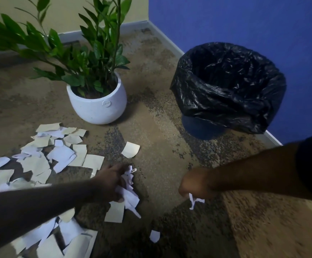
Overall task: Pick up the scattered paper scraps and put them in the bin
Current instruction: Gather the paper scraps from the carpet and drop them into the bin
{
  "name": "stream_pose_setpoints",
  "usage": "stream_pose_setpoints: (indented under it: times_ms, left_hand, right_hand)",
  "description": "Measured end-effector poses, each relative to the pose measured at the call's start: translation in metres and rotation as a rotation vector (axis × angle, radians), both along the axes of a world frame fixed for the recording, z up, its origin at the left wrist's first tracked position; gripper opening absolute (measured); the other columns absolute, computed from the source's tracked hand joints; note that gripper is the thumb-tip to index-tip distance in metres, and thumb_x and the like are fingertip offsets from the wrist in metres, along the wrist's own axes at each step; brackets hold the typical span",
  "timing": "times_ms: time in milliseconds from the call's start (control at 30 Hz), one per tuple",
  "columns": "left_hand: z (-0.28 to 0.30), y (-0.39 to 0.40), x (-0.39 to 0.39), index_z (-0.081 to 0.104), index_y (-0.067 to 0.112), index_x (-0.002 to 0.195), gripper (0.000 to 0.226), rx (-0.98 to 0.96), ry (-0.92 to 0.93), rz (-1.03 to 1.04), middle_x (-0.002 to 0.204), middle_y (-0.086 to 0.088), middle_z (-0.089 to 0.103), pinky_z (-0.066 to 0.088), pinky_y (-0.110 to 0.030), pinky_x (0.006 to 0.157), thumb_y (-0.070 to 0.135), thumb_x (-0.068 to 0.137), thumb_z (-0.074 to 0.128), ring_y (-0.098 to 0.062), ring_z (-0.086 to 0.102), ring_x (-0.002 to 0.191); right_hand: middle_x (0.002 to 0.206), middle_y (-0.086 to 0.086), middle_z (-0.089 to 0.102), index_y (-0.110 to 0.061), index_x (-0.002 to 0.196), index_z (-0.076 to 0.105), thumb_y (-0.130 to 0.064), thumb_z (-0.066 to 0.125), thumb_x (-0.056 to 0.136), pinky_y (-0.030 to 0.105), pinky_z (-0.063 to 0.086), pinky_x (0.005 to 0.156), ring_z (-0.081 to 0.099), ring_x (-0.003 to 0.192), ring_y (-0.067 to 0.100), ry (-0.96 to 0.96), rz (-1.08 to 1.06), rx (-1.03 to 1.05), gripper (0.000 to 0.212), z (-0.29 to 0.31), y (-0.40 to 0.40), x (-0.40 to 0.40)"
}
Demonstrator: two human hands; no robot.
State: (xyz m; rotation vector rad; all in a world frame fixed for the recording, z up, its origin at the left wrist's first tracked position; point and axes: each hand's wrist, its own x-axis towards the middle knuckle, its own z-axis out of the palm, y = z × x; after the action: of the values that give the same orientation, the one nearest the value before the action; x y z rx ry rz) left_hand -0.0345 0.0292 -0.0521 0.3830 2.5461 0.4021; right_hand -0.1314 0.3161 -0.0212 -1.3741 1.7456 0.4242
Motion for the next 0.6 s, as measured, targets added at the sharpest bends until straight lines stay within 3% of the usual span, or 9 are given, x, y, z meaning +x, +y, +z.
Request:
stream_pose_setpoints:
  times_ms: [67,133,233,300,400,533,600]
  left_hand:
    - [-0.010,0.003,0.002,0.061,0.009,0.113,0.027,0.019,0.112,0.018,0.131,-0.019,0.059,0.054,-0.032,0.094,0.028,0.094,0.057,-0.015,0.066,0.102]
    - [-0.004,0.004,0.008,0.063,0.016,0.117,0.028,0.130,-0.028,0.061,0.135,-0.004,0.057,0.048,-0.022,0.095,0.018,0.089,0.064,-0.001,0.061,0.107]
    - [0.001,0.002,0.008,0.064,0.022,0.115,0.038,0.240,-0.124,0.137,0.122,0.014,0.061,0.045,-0.014,0.093,0.010,0.080,0.072,-0.002,0.059,0.112]
    - [0.006,-0.001,0.006,0.063,0.021,0.118,0.043,0.284,-0.150,0.198,0.112,0.012,0.067,0.051,-0.020,0.090,0.010,0.078,0.074,-0.004,0.063,0.106]
    - [0.014,-0.002,0.002,0.065,0.015,0.119,0.042,0.228,-0.196,0.238,0.113,0.002,0.070,0.053,-0.030,0.090,0.020,0.079,0.077,-0.009,0.066,0.102]
    - [0.029,-0.008,-0.001,0.067,0.013,0.104,0.036,0.334,-0.243,0.494,0.098,-0.002,0.071,0.058,-0.031,0.074,0.031,0.076,0.081,-0.015,0.069,0.090]
    - [0.044,-0.011,-0.005,0.071,0.013,0.087,0.026,0.494,-0.270,0.551,0.081,-0.001,0.072,0.054,-0.032,0.069,0.034,0.076,0.081,-0.018,0.070,0.081]
  right_hand:
    - [0.105,0.019,0.067,0.000,0.100,0.065,-0.013,0.071,0.081,0.026,0.035,0.070,0.061,0.093,0.034,-0.010,-0.036,-0.045,0.023,0.002,-0.001,-0.004]
    - [0.102,0.015,0.068,-0.004,0.098,0.066,-0.017,0.071,0.083,0.024,0.033,0.069,0.061,0.089,0.030,-0.023,-0.102,-0.096,0.020,0.006,-0.003,-0.007]
    - [0.098,0.009,0.069,-0.009,0.097,0.067,-0.025,0.073,0.083,0.027,0.040,0.069,0.061,0.087,0.023,-0.046,-0.208,-0.166,0.022,0.017,-0.008,-0.011]
    - [0.096,0.009,0.071,-0.008,0.096,0.069,-0.020,0.073,0.083,0.028,0.044,0.071,0.063,0.086,0.022,-0.061,-0.274,-0.209,0.018,0.023,-0.011,-0.013]
    - [0.094,0.012,0.071,-0.006,0.094,0.071,-0.011,0.068,0.084,0.030,0.048,0.070,0.063,0.083,0.023,-0.083,-0.387,-0.246,0.011,0.031,-0.020,-0.015]
    - [0.092,0.006,0.070,-0.010,0.097,0.071,-0.015,0.066,0.084,0.029,0.049,0.071,0.062,0.080,0.018,-0.073,-0.533,-0.390,0.014,0.043,-0.033,-0.020]
    - [0.089,0.005,0.071,-0.011,0.095,0.072,-0.016,0.070,0.083,0.030,0.051,0.070,0.065,0.080,0.018,-0.096,-0.616,-0.484,0.013,0.050,-0.040,-0.025]
